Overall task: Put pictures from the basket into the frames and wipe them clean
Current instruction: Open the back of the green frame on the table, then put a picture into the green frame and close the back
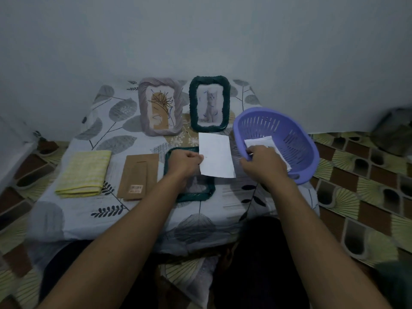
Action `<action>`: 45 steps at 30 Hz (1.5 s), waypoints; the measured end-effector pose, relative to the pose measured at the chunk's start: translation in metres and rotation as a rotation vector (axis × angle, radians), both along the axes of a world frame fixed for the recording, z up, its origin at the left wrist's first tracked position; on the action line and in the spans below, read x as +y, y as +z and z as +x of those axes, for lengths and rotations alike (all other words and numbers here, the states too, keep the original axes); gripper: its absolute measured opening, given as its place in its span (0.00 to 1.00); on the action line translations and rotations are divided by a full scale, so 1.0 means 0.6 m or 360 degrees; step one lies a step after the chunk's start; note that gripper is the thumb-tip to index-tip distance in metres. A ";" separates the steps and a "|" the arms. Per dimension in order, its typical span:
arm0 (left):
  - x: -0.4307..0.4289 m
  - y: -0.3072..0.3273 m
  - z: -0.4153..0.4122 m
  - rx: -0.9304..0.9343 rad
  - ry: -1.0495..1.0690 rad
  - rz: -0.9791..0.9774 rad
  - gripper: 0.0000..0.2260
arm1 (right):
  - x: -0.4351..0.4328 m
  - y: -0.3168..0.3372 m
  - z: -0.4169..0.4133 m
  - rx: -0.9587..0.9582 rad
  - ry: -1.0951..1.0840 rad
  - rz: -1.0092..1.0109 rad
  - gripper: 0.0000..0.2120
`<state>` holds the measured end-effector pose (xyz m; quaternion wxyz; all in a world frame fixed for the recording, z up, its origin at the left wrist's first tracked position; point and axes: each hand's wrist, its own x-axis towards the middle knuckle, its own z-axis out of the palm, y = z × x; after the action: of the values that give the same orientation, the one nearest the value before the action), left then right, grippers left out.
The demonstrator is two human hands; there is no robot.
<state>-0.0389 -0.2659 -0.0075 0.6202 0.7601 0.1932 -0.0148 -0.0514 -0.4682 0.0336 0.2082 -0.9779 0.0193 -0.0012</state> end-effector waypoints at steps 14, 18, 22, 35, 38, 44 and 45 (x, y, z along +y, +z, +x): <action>-0.151 -0.010 0.059 0.0241 -0.0207 -0.0319 0.02 | -0.024 0.016 0.029 0.0070 0.0199 0.0227 0.12; -0.146 -0.010 0.058 0.0256 -0.0261 -0.0298 0.08 | -0.019 0.004 0.029 0.0096 0.0297 0.0177 0.14; -0.126 -0.009 0.070 0.0193 -0.0224 -0.0262 0.07 | -0.029 0.001 0.036 0.0104 0.0258 0.0261 0.13; -0.125 0.022 0.063 0.0031 -0.0244 -0.0522 0.08 | -0.063 -0.030 0.107 0.0447 0.0043 -0.0300 0.06; -0.122 0.023 0.063 0.0011 -0.0291 -0.0496 0.07 | -0.061 -0.028 0.107 0.0444 0.0071 -0.0347 0.04; -0.119 0.020 0.060 -0.0012 -0.0298 -0.0514 0.07 | -0.061 -0.029 0.105 0.0372 0.0031 -0.0335 0.06; -0.119 0.021 0.059 -0.0013 -0.0296 -0.0517 0.07 | -0.061 -0.029 0.105 0.0358 0.0024 -0.0330 0.07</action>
<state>-0.0033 -0.3375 0.0050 0.7316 0.6645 0.1147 -0.1000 0.0117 -0.5046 0.0160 0.1026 -0.9883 0.0349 0.1078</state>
